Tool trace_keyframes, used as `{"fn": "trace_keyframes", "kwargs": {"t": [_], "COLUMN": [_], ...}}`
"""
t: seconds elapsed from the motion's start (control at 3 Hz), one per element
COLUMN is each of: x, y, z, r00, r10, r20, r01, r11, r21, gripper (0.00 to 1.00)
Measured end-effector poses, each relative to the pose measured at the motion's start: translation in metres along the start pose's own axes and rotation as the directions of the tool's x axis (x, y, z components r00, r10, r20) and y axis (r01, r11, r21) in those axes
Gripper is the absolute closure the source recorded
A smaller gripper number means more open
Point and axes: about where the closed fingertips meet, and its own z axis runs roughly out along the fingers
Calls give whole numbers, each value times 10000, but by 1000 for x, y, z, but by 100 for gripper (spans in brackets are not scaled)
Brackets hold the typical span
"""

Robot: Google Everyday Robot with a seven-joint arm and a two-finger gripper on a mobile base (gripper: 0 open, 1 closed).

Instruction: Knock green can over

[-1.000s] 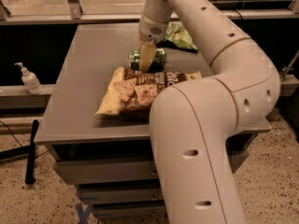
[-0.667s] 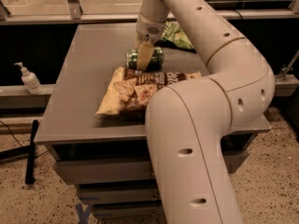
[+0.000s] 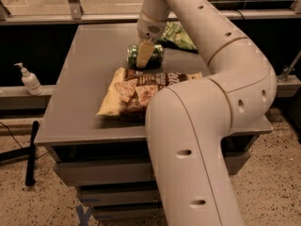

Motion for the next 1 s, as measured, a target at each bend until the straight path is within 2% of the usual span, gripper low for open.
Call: {"fn": "trace_keyframes", "kwargs": {"t": [0.33, 0.67, 1.0], "x": [2, 10, 27], "y": [1, 3, 6], "z": [-1, -7, -26], "r00": [10000, 9990, 9898], "r10": [94, 396, 1108], "r20": [5, 194, 896], "r01": [-94, -398, -1157], "r11": [10000, 9991, 9920], "r21": [14, 120, 513], "gripper": [0, 0, 0]}}
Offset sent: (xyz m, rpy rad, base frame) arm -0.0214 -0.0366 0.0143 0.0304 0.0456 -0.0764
